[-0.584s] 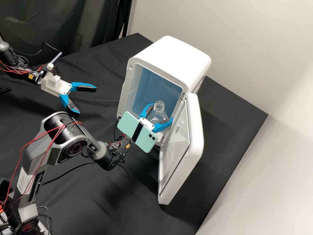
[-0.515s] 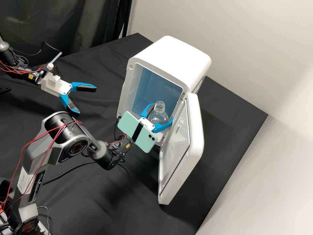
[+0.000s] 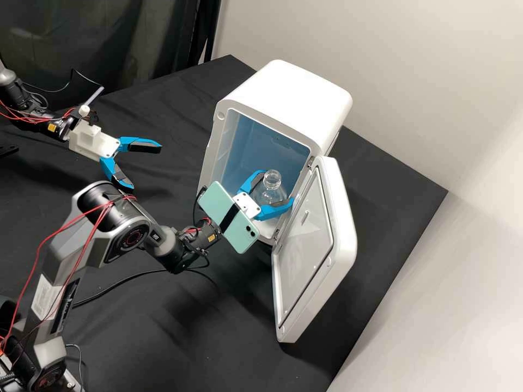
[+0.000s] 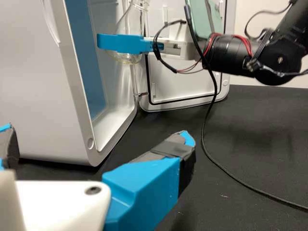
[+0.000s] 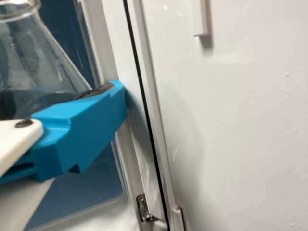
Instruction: Place the flask in the incubator
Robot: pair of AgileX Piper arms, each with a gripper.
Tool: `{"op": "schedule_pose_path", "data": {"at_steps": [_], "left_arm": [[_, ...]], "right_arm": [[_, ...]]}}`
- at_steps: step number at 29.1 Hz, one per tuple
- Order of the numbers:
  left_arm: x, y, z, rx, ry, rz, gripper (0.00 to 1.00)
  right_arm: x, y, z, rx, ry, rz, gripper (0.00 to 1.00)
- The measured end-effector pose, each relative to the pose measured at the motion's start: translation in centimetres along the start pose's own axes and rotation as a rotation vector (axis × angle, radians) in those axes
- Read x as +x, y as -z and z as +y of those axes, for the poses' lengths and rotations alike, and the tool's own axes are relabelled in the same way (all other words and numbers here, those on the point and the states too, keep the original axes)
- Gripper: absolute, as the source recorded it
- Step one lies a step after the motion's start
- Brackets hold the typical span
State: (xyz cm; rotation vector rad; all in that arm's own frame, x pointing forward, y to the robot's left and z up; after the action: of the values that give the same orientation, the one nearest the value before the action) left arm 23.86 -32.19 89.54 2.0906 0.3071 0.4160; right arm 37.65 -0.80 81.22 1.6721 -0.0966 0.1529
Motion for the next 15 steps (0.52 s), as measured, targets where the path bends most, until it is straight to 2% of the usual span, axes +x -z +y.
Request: {"op": "schedule_pose_path", "data": {"at_steps": [3, 6, 7, 10, 12, 15], "left_arm": [[0.0, 0.0, 0.0, 0.0, 0.0, 0.0, 1.0], [0.0, 0.0, 0.01, 0.0, -0.002, -0.001, 1.0], [0.0, 0.0, 0.01, 0.0, -0.002, -0.001, 1.0], [0.0, 0.0, 0.01, 0.0, -0.002, -0.001, 1.0], [0.0, 0.0, 0.01, 0.0, -0.002, -0.001, 1.0], [0.0, 0.0, 0.01, 0.0, -0.002, -0.001, 1.0]], "right_arm": [[-0.6, 1.2, 0.5, 0.003, 0.016, -0.002, 0.0], [-1.5, 3.0, 0.3, -0.015, 0.058, 0.058, 0.0], [-2.1, 4.2, 0.3, -0.045, 0.076, 0.097, 0.0], [-3.3, 5.6, 0.2, -0.078, 0.107, 0.149, 0.0], [-4.3, 6.6, 0.2, -0.092, 0.114, 0.182, 0.0], [-5.3, 7.3, 0.4, -0.099, 0.117, 0.199, 0.0]]}}
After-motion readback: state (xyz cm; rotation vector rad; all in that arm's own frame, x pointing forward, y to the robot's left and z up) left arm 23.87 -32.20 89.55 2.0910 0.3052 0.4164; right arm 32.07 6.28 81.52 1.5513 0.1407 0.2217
